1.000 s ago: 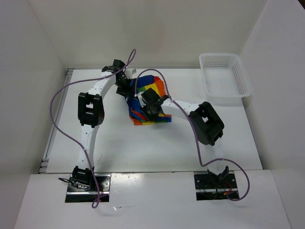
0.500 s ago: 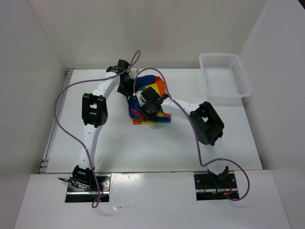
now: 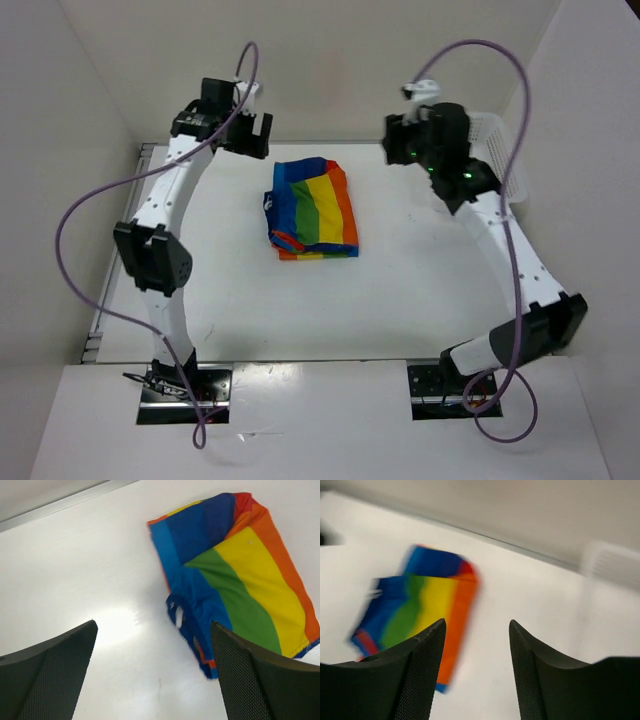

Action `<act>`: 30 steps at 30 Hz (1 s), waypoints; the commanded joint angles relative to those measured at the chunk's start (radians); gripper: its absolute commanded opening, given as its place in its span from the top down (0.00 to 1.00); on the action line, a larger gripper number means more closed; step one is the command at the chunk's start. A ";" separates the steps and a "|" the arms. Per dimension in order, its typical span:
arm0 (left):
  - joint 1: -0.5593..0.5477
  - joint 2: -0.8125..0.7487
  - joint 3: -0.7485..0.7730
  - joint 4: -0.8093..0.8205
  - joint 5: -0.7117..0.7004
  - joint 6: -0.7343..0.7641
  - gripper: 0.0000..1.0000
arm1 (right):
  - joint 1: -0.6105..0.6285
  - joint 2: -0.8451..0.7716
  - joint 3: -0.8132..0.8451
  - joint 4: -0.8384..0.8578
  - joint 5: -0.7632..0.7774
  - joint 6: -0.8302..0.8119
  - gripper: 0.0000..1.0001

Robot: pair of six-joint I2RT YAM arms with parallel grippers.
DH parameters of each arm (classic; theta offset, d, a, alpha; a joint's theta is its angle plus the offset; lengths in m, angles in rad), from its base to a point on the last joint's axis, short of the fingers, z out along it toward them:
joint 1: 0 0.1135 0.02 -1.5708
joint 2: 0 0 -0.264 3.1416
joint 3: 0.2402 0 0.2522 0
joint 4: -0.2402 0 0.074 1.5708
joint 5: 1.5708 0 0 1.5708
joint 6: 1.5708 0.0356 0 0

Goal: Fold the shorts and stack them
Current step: Fold the shorts

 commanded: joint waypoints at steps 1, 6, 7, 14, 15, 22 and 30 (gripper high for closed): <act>0.064 -0.193 -0.176 0.054 -0.101 0.004 0.00 | -0.195 -0.104 -0.148 -0.003 0.073 0.018 0.40; 0.195 -0.421 -0.483 0.079 -0.111 0.004 0.00 | -0.381 -0.295 -0.320 0.035 0.093 0.027 0.37; 0.244 -0.486 -0.526 0.079 -0.088 0.004 0.00 | -0.398 -0.358 -0.357 0.050 0.102 0.027 0.36; 0.387 -0.693 -0.884 0.079 0.072 0.004 0.00 | -0.477 -0.578 -0.507 0.086 0.111 0.027 0.31; 0.401 -0.712 -0.928 0.079 0.072 0.004 0.00 | -0.486 -0.593 -0.517 0.086 0.111 0.027 0.31; 0.514 -0.731 -1.017 0.079 0.199 0.004 0.00 | -0.486 -0.696 -0.581 0.077 0.070 0.045 0.29; 0.571 -0.824 -1.063 0.070 0.256 0.004 0.00 | -0.486 -0.748 -0.626 0.058 0.024 0.055 0.28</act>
